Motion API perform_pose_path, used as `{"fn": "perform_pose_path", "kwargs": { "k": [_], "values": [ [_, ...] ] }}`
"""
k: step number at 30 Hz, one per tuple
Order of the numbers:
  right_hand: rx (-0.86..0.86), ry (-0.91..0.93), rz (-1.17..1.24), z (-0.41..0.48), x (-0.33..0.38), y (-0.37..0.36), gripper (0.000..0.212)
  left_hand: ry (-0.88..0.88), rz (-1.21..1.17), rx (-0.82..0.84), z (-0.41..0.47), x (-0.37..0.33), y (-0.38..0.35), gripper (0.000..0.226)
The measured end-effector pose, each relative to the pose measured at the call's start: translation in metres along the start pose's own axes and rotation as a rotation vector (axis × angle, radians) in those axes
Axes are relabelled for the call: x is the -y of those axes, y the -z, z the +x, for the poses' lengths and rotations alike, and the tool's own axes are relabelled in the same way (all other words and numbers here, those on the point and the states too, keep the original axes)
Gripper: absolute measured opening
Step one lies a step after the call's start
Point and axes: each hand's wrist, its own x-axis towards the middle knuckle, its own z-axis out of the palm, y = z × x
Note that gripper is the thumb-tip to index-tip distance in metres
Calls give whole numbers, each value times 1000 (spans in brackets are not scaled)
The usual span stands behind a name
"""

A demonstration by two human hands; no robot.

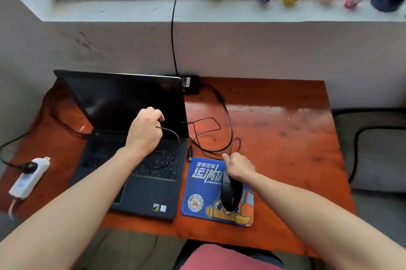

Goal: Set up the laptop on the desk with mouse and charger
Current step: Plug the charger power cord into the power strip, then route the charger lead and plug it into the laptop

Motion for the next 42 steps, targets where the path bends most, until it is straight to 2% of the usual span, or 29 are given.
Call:
{"fn": "perform_pose_path", "kwargs": {
  "k": [7, 9, 13, 16, 19, 21, 24, 26, 28, 30, 32, 34, 37, 39, 40, 42],
  "values": [
    [-33, -100, 4, -1, -6, -33, 39, 30, -62, -24, -15, 3, -4, 28],
    [-7, -162, 100, 0, -5, -27, 34, 15, -81, -33, -15, 5, 0, 28],
    [13, -321, 952, 10, -3, 16, 18, -100, -136, -65, -10, 3, 12, 28],
    [71, -360, 1231, 17, -4, 61, 17, -183, -206, -136, -4, -5, 24, 27],
    [136, -263, 1154, 16, -11, 91, 20, -248, -308, -237, 8, -18, 40, 25],
    [260, -150, 1161, 11, -19, 101, 17, -244, -392, -304, 18, -28, 52, 22],
    [415, -74, 1322, 6, -36, 113, 22, -138, -391, -376, 33, -39, 74, 29],
    [496, -89, 1359, 4, -43, 117, 25, -35, -294, -328, 47, -39, 90, 42],
    [541, -95, 1352, 2, -43, 117, 20, 58, -320, -256, 63, -36, 105, 56],
    [482, -93, 1309, 0, -35, 114, 14, 189, -592, -153, 80, -36, 117, 60],
    [340, -78, 1208, 1, -20, 110, 17, 279, -884, -44, 94, -41, 127, 54],
    [242, -45, 1095, 2, -2, 110, 18, 259, -1071, 9, 103, -50, 134, 44],
    [120, 27, 886, 9, 13, 111, 16, 160, -1201, -16, 110, -64, 136, 29],
    [-47, 42, 640, 14, 8, 107, 15, 109, -1230, -31, 111, -71, 134, 24],
    [-122, 18, 448, 13, 0, 104, 23, 98, -1238, -33, 110, -74, 131, 23],
    [-131, -54, 65, 7, -14, 87, 50, 98, -1232, -41, 109, -77, 125, 22]
  ]
}}
